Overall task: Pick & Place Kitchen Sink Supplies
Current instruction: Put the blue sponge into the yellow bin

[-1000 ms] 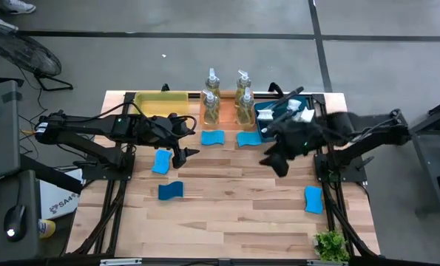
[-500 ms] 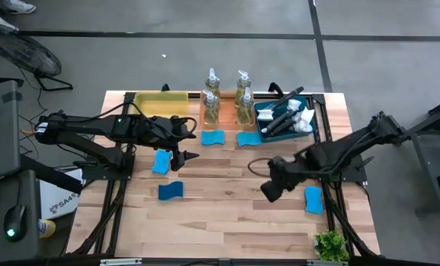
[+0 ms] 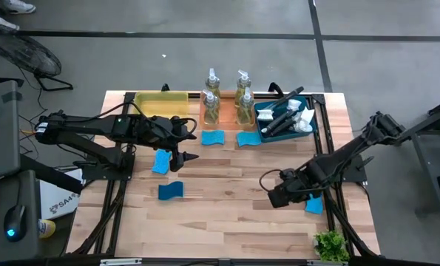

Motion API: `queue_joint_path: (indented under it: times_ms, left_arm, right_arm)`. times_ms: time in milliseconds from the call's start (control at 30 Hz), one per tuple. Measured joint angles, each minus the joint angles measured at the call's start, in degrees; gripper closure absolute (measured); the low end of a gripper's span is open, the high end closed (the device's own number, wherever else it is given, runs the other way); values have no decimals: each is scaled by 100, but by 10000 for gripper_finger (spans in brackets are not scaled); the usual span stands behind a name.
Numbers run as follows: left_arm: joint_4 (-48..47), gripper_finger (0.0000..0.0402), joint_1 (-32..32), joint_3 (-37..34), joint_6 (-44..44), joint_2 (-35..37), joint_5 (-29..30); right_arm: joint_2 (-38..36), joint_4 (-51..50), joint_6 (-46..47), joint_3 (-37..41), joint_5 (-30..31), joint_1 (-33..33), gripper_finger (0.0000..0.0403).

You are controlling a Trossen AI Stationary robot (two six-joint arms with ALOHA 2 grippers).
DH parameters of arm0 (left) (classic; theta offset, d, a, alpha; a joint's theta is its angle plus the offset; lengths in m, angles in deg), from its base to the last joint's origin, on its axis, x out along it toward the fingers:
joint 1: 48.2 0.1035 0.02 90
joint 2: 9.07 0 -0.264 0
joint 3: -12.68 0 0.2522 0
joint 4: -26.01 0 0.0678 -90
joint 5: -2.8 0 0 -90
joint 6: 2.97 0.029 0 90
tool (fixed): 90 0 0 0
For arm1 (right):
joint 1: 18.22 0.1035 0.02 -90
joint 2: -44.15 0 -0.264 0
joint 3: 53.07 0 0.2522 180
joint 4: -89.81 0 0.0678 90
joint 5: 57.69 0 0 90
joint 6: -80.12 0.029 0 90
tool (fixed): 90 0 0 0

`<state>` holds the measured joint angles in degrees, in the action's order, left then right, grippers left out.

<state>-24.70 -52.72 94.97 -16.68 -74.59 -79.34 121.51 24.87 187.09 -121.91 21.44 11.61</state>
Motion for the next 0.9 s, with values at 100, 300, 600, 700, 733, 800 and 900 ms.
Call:
queue_joint_path:
  times_ms: [100, 300, 600, 700, 733, 800, 900]
  left_arm:
    - [0, 62, 0, 0, 2, 0, 0]
    - [0, 62, 0, 0, 4, 0, 2]
    - [-2, 62, 0, 0, 59, 0, 4]
    - [-2, 62, 0, 0, 59, 0, 4]
    - [-2, 62, 0, 0, 61, 0, 4]
    - [-2, 62, 0, 0, 61, 0, 4]
    - [-2, 62, 0, 0, 61, 0, 4]
  right_arm:
    - [0, -48, 327, 139, 1, 68, 167]
    - [0, -320, 902, 557, -133, 210, 167]
    - [0, -341, 1144, 1335, -633, 217, 167]
    - [-2, -306, 1164, 1550, -666, 217, 167]
    - [-2, -298, 1170, 1609, -666, 217, 167]
    - [-2, -294, 1177, 1716, -661, 206, 167]
    - [-2, -261, 1179, 1835, -651, 204, 167]
